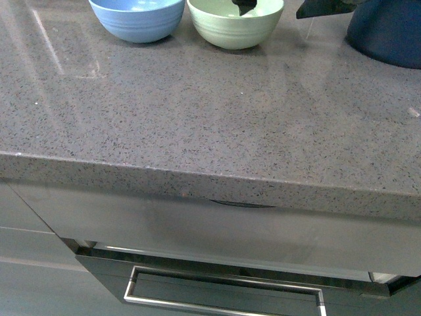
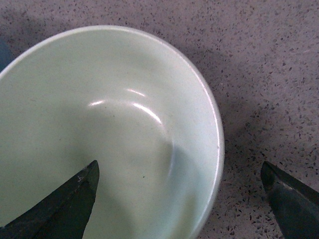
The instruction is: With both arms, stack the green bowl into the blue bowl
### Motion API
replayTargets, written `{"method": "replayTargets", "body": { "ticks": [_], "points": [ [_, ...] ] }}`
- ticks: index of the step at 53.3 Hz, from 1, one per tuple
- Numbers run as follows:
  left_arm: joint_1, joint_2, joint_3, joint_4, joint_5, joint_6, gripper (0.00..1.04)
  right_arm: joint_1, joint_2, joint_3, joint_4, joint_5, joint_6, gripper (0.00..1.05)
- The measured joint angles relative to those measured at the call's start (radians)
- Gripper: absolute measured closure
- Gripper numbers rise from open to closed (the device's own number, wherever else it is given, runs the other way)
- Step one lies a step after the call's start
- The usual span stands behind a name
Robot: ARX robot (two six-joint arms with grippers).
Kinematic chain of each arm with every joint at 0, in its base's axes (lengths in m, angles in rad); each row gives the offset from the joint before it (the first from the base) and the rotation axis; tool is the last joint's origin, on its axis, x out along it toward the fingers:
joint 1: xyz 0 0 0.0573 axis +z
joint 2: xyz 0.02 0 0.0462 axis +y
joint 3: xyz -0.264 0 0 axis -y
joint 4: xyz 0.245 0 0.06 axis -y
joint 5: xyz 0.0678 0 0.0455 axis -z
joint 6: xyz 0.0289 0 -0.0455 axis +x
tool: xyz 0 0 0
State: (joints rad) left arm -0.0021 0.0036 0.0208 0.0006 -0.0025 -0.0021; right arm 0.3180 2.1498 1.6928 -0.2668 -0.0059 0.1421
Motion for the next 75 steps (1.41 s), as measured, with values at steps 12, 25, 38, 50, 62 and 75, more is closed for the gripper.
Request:
{"method": "replayTargets", "body": {
  "ticks": [12,25,38,50,62,75],
  "points": [
    [0.000,0.000,0.000,0.000,0.000,0.000,0.07,0.001,0.025,0.011,0.001,-0.012,0.000,0.10],
    [0.000,0.000,0.000,0.000,0.000,0.000,0.07,0.001,0.035,0.026,0.006,-0.011,-0.002,0.39],
    [0.000,0.000,0.000,0.000,0.000,0.000,0.07,-0.007,0.037,0.031,0.023,0.007,0.005,0.71],
    [0.000,0.000,0.000,0.000,0.000,0.000,0.07,-0.029,0.036,0.024,0.038,0.019,0.014,1.04],
    [0.000,0.000,0.000,0.000,0.000,0.000,0.07,-0.051,0.019,0.003,0.050,0.034,0.017,1.04],
    [0.000,0.000,0.000,0.000,0.000,0.000,0.07,-0.083,0.000,-0.007,0.033,0.033,0.019,1.04]
  ]
}}
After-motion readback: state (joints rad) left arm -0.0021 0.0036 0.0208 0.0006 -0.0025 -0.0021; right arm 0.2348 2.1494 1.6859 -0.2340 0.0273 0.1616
